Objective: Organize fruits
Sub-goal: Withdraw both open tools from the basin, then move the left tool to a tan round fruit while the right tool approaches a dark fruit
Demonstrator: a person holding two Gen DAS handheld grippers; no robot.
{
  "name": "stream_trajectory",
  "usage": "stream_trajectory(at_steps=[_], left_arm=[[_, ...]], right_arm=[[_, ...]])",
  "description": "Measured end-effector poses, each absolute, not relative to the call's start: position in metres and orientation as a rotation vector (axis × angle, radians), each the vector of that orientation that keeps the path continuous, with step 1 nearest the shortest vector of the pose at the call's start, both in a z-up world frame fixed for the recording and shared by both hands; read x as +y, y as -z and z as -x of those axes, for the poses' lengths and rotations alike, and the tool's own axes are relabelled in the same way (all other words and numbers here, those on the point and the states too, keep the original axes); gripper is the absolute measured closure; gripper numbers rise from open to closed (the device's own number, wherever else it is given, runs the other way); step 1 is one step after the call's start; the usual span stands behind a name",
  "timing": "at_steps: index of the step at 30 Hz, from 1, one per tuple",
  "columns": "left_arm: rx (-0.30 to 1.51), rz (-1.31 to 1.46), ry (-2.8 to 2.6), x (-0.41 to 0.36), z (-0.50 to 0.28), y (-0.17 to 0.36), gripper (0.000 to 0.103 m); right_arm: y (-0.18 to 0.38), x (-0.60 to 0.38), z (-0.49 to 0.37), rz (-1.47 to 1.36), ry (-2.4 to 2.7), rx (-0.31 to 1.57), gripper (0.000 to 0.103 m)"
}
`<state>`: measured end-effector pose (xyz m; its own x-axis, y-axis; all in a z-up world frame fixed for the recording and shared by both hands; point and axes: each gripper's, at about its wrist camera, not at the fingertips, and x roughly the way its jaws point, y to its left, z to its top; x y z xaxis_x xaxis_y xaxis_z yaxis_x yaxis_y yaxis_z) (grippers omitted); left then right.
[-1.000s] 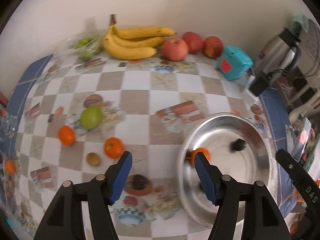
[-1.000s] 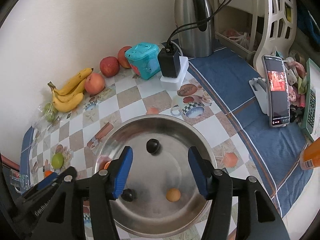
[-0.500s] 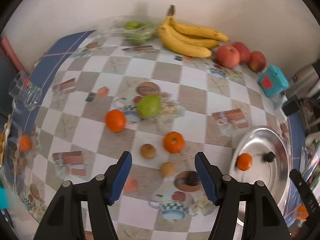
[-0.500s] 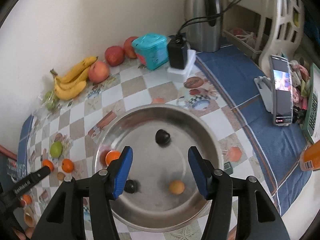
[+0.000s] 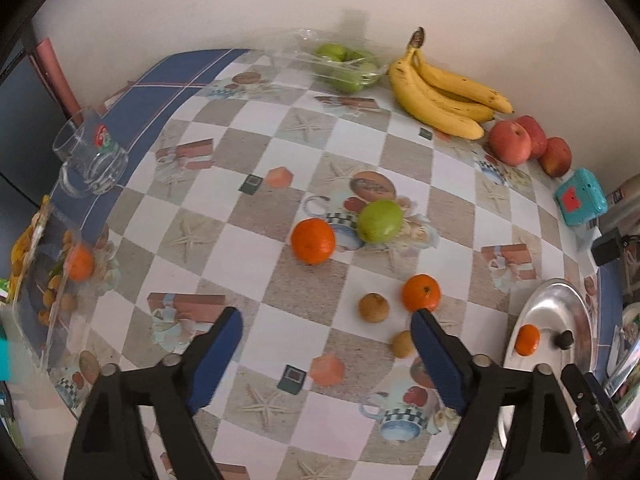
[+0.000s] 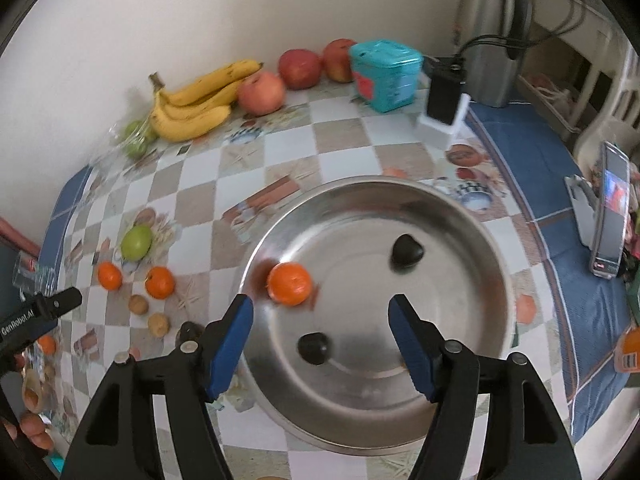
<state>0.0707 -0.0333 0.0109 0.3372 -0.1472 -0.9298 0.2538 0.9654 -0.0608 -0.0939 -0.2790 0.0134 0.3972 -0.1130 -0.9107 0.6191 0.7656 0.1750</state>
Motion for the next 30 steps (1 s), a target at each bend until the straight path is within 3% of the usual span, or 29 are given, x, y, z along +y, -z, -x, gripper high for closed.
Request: stream_trajectory(at_steps=[5, 17, 19, 20, 30], left_arm=[[1.213, -0.094, 0.234, -0.026, -0.076, -0.004, 0.004], [1.286, -0.149, 0.217, -0.03, -0.084, 0.03, 0.0], [1.292, -0.152, 0.216, -0.03, -0.085, 0.033, 0.0], [1.294, -0.152, 0.216, -0.029, -0.086, 0.034, 0.0], [1.302, -0.106, 0.218, -0.019, -0.096, 0.039, 0.0]], right_arm=[[-0.005, -0.269, 0.087, -0.546, 0.448, 1.087, 0.032], [0.009, -0.237, 0.067, -0.418, 0.382, 1.12, 0.03], [0.011, -0.233, 0.064, -0.399, 0.377, 1.122, 0.008], [0.011, -0.231, 0.063, -0.389, 0.375, 1.115, 0.006], [0.02, -0.217, 0.048, -0.406, 0.341, 1.12, 0.006]])
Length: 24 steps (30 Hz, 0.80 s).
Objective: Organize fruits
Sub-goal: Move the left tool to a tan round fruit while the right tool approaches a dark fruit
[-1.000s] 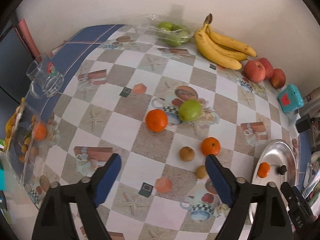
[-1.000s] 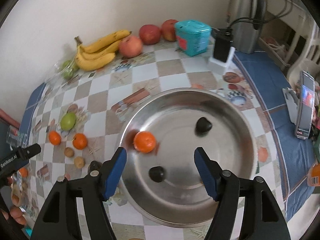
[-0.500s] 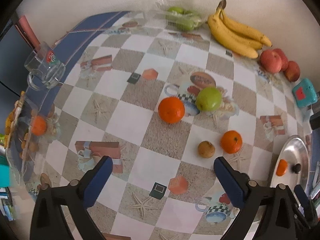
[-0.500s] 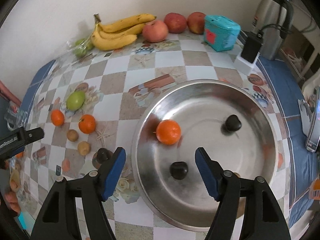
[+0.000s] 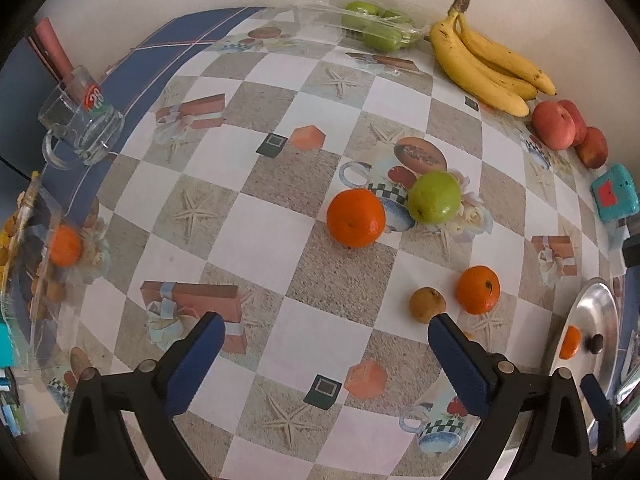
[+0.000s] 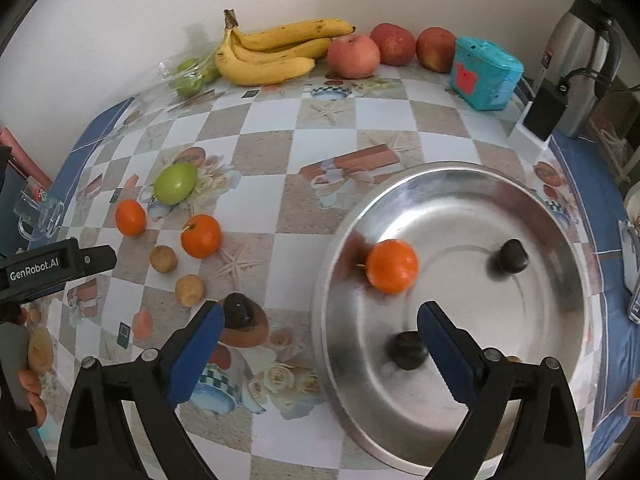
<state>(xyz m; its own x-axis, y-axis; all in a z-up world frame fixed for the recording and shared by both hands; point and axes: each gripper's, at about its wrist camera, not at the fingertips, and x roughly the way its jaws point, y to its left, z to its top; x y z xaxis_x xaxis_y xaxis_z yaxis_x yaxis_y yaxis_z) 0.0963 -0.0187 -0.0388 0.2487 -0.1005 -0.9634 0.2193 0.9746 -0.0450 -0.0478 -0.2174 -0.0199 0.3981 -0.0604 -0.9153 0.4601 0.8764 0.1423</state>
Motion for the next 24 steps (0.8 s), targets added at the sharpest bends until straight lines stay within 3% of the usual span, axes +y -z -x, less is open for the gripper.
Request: stream_trajectory(at_steps=[24], left_arm=[[1.324, -0.113, 0.264, -0.026, -0.102, 0.052, 0.0]], right_arm=[[0.034, -0.175, 0.013, -0.408, 0.214, 1.165, 0.006]])
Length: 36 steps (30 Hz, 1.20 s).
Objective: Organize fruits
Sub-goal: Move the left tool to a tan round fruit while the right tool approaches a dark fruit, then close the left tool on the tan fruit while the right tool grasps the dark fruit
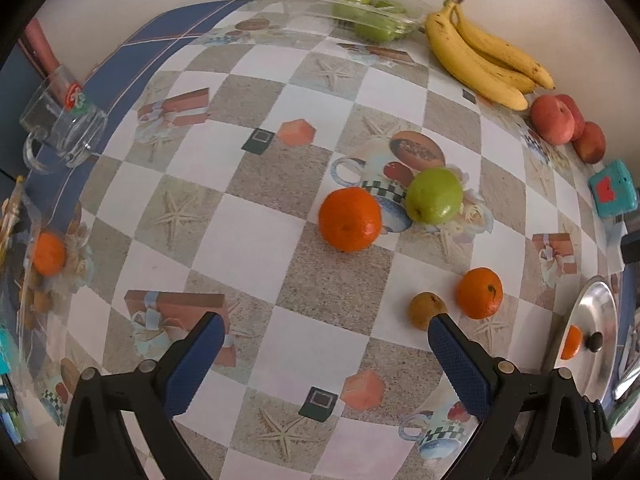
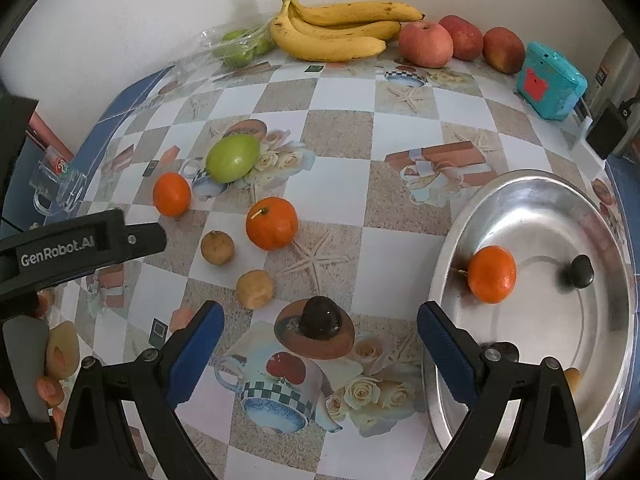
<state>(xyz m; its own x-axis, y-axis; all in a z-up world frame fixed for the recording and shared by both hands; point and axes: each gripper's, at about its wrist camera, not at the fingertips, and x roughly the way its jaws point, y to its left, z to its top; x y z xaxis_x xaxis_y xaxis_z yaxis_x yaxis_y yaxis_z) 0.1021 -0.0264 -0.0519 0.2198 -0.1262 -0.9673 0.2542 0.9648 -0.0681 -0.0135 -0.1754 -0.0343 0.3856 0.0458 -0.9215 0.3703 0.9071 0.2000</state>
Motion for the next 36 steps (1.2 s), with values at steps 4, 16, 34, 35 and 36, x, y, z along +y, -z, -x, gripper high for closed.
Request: stream_trajectory(at_steps=[4, 16, 34, 35, 36], left_arm=[[1.323, -0.126, 0.303, -0.037, -0.1, 0.054, 0.0], [1.317, -0.153, 0.384, -0.062, -0.099, 0.065, 0.005], [1.339, -0.147, 0.462, -0.078, -0.096, 0.077, 0.072], [1.337, -0.145, 0.465, -0.076, -0.096, 0.076, 0.074], [1.337, -0.143, 0.465, -0.076, -0.095, 0.076, 0.074]], right_arm=[[0.033, -0.17, 0.011, -0.402, 0.19, 1.167, 0.006], [0.05, -0.169, 0.009, -0.375, 0.2, 1.208, 0.006], [0.06, -0.172, 0.012, -0.409, 0.184, 1.216, 0.056], [0.06, -0.172, 0.012, -0.414, 0.183, 1.214, 0.059], [0.06, -0.174, 0.013, -0.422, 0.183, 1.212, 0.063]])
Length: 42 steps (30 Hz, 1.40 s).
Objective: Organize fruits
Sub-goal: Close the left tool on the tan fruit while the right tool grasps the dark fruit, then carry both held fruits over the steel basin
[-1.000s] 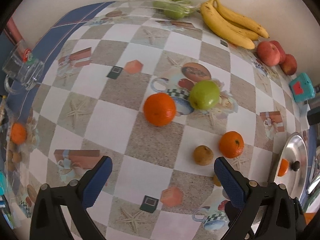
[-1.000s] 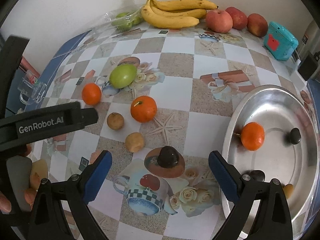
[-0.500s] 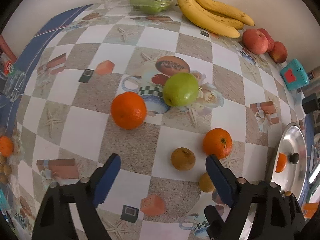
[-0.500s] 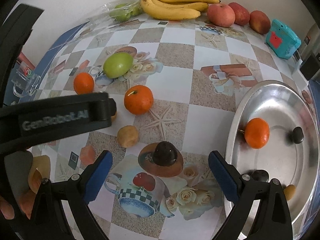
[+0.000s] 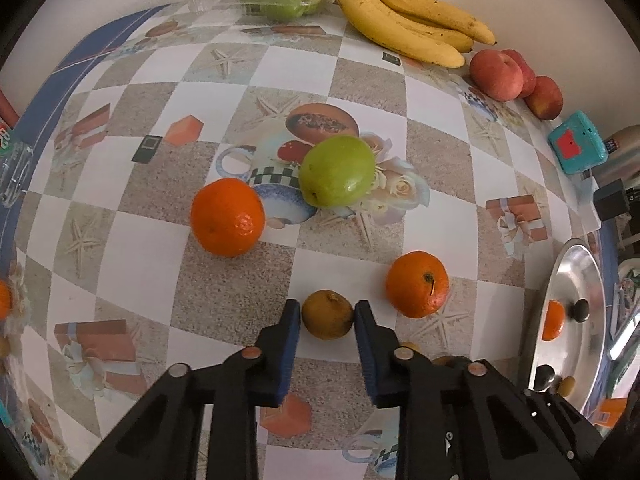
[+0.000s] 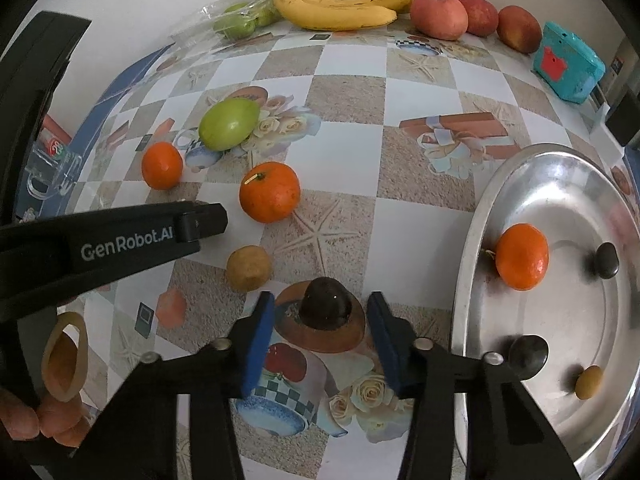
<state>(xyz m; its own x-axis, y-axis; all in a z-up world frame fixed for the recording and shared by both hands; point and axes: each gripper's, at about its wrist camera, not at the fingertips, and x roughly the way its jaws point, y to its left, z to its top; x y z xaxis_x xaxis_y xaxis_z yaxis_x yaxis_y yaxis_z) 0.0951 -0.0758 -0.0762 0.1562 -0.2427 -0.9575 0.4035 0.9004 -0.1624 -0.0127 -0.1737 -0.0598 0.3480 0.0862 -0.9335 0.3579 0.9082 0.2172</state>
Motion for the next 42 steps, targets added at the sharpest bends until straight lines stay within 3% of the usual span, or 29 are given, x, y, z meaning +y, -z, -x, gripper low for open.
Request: stream_trajectory(at_steps=[6, 30, 42], left_arm=[[1.335, -0.127, 0.474, -0.075, -0.092, 0.072, 0.074], [1.221, -0.069, 0.461, -0.063, -0.089, 0.009, 0.074], [1.201, -0.162, 0.537, -0.102, -0.061, 0.001, 0.074]], right_arm=[[0.06, -0.177, 0.015, -0.446, 0.187, 1.206, 0.076], [0.019, -0.202, 0.029, -0.523, 0.233, 1.094, 0.077], [0.018, -0.253, 0.062, -0.587, 0.407, 1.08, 0.077]])
